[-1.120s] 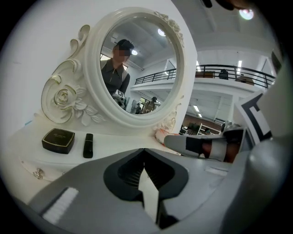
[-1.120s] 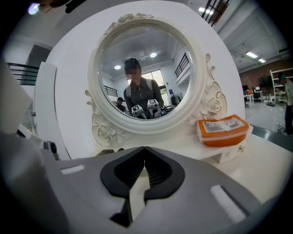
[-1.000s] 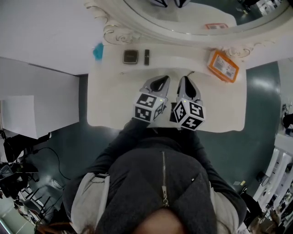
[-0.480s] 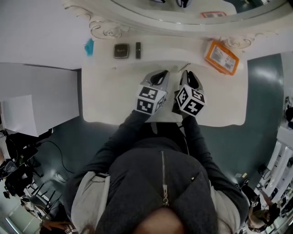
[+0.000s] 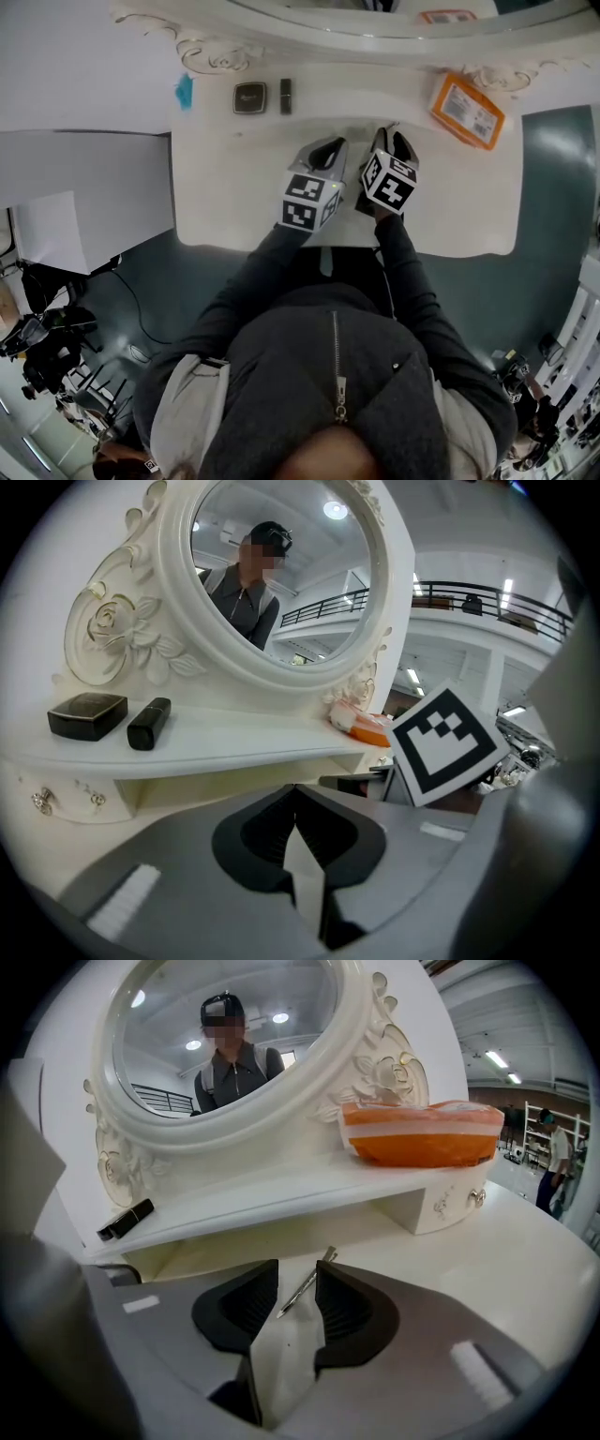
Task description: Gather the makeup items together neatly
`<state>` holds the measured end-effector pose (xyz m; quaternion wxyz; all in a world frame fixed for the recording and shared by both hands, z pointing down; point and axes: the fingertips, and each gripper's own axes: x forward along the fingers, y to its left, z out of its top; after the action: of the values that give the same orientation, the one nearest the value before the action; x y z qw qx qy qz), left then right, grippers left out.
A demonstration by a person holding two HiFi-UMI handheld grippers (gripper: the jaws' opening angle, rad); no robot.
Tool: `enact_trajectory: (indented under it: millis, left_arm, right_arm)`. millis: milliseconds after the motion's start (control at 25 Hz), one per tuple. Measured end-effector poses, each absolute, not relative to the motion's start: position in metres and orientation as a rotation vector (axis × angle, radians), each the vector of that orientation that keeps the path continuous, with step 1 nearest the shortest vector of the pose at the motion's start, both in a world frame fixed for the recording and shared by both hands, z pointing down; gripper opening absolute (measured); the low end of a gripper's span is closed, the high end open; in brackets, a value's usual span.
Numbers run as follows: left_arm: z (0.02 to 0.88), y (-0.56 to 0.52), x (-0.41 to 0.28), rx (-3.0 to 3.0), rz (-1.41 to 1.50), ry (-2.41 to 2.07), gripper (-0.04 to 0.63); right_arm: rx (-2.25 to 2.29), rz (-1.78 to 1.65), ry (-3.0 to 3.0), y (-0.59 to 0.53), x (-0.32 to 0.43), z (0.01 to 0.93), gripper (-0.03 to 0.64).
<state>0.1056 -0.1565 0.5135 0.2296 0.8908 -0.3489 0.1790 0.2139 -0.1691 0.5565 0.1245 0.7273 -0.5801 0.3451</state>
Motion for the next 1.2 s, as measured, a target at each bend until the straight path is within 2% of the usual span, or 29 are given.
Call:
enact_trajectory:
  millis: [720, 880, 960, 1200]
  left_arm:
    - [0.520, -0.167, 0.083, 2.418, 0.509, -0.998, 0.009]
    - [0.522, -0.168, 0.077, 2.410, 0.517, -1.003, 0.009]
    - [0.523, -0.168, 0.074, 2.406, 0.523, -1.006, 0.009]
    - [0.523, -0.169, 0.071, 2.397, 0.512, -1.013, 0.009]
  right_arm:
    - [2.163, 1.125, -1.419, -0.179, 0.220, 0.584, 0.170]
    - [2.156, 1.122, -1.369, -0.178, 0.218, 0.589, 0.169]
    - [2.158, 1.117, -1.325, -0.176, 0.219, 0.591, 0.141]
    - [2.175, 1.101, -1.293, -0.175, 0.221, 0.590, 0.140]
